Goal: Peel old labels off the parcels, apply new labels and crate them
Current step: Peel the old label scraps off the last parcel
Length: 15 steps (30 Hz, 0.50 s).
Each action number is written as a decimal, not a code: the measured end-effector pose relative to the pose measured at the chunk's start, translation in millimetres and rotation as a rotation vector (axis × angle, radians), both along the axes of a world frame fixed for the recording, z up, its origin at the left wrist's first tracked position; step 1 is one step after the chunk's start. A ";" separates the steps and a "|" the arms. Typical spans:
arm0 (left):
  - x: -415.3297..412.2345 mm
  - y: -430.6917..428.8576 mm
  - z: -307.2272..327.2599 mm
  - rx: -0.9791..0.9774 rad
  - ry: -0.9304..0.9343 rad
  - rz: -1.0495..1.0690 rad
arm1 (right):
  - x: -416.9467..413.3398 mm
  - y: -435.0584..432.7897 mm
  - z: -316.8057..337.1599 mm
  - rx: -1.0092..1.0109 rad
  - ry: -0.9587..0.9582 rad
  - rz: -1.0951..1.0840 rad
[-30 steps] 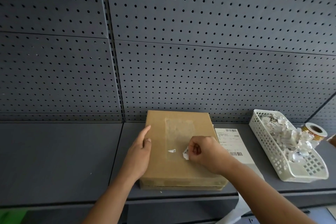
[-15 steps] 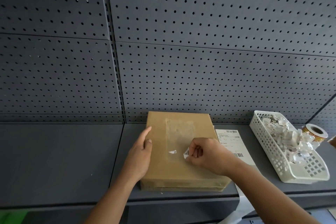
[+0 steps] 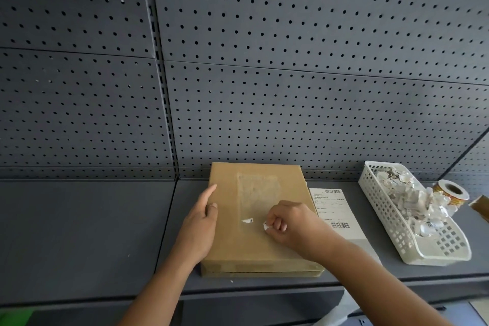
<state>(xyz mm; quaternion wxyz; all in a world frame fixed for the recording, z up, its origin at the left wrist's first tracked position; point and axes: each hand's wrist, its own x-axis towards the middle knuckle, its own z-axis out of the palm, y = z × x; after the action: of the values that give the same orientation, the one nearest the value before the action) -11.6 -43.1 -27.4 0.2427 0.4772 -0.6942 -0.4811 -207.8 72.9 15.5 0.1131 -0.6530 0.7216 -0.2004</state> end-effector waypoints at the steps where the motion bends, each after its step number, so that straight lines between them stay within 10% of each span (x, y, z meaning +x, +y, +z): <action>1: -0.3 -0.2 0.0 0.001 0.000 -0.003 | 1.9 -0.4 -2.3 -0.018 0.064 0.007; 7: -0.8 -1.4 0.5 0.016 0.002 0.003 | 14.7 -0.9 -6.5 -0.003 0.317 -0.007; 15: 1.7 -1.3 0.0 -0.001 0.005 -0.002 | 0.7 -2.5 0.4 0.002 0.016 -0.048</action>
<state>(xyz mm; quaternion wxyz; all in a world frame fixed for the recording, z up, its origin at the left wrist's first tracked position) -9.9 -44.4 -27.4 0.2442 0.4753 -0.6942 -0.4822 -207.1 70.4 16.0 0.1033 -0.6368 0.7382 -0.1970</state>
